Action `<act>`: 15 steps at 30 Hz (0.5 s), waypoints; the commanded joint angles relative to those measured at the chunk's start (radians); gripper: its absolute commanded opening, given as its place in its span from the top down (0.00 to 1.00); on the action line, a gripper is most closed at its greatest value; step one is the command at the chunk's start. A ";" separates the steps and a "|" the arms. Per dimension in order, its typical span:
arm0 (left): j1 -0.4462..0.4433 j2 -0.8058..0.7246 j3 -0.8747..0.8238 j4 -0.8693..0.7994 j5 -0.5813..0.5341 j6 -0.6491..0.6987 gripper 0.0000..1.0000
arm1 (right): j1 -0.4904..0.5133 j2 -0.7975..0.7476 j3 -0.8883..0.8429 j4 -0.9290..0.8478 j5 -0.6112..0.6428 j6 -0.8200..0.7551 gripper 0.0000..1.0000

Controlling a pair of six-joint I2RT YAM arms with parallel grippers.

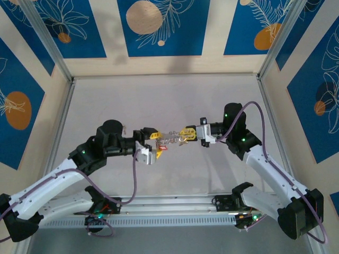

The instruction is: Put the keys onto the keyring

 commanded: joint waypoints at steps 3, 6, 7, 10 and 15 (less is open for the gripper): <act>0.023 -0.046 0.013 0.012 0.061 -0.022 0.43 | 0.009 -0.013 0.033 0.104 -0.069 0.179 1.00; 0.040 -0.061 0.025 -0.006 0.084 -0.032 0.42 | 0.002 -0.033 0.007 0.136 -0.069 0.256 1.00; 0.046 -0.066 0.028 -0.018 0.077 -0.030 0.41 | -0.003 -0.042 -0.011 0.172 -0.071 0.296 1.00; 0.062 -0.085 0.016 -0.038 0.062 -0.032 0.40 | -0.004 -0.072 -0.035 0.203 -0.074 0.351 1.00; 0.096 -0.115 -0.026 -0.005 0.095 -0.090 0.38 | -0.003 -0.110 -0.036 0.227 -0.071 0.454 1.00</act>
